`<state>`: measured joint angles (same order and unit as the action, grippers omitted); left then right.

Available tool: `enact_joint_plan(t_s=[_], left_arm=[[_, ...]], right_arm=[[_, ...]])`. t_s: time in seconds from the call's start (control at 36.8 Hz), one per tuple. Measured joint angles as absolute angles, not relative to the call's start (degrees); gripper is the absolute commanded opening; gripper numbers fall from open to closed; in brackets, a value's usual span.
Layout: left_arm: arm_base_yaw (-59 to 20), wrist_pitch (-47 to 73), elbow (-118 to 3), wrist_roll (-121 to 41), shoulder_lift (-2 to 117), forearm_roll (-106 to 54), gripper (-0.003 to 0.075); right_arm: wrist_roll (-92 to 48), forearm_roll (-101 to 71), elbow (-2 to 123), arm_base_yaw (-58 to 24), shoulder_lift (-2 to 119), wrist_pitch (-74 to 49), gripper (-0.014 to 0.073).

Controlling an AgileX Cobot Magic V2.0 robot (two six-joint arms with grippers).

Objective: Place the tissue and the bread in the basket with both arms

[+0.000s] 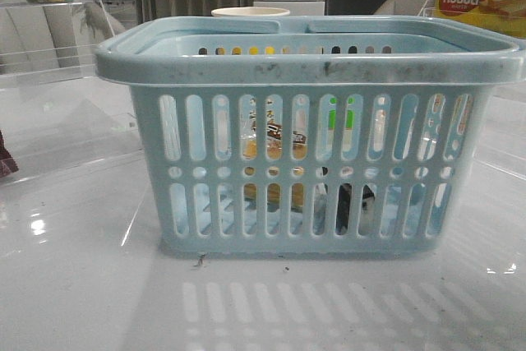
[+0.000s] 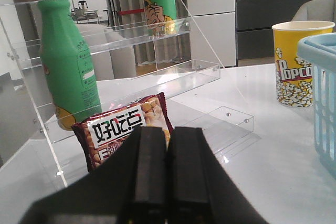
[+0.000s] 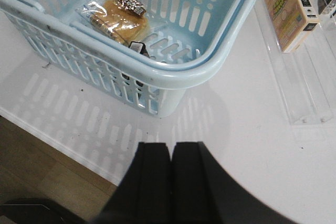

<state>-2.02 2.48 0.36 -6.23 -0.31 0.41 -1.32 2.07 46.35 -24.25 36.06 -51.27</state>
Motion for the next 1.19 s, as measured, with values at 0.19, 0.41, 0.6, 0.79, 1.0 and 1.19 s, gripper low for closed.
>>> enact_joint_plan(t_s=[0.19, 0.41, 0.6, 0.79, 1.0, 1.19], left_arm=[[-2.02, 2.48, 0.36, -6.23, -0.31, 0.41, 0.0092], [-2.02, 2.48, 0.36, -6.23, -0.31, 0.41, 0.0092], [-2.02, 2.48, 0.36, -6.23, -0.31, 0.41, 0.0092], [-2.02, 2.44, 0.36, -6.23, -0.31, 0.41, 0.0092], [-2.02, 2.34, 0.36, -6.23, -0.31, 0.41, 0.0092], [-2.02, 2.35, 0.36, -6.23, -0.31, 0.41, 0.0092]], right_arm=[[-1.32, 2.07, 46.35, -24.25, 36.06, -51.27, 0.0054], [-1.32, 2.07, 46.35, -24.25, 36.06, -51.27, 0.0054], [-1.32, 1.97, 45.14, -23.12, 34.09, -51.01, 0.0054], [-1.36, 2.18, 37.05, -14.79, 25.92, -40.89, 0.0054], [-1.36, 2.31, 21.58, -5.23, 14.12, -22.89, 0.0054], [-1.36, 2.31, 8.76, -1.31, 5.24, -11.90, 0.0054]])
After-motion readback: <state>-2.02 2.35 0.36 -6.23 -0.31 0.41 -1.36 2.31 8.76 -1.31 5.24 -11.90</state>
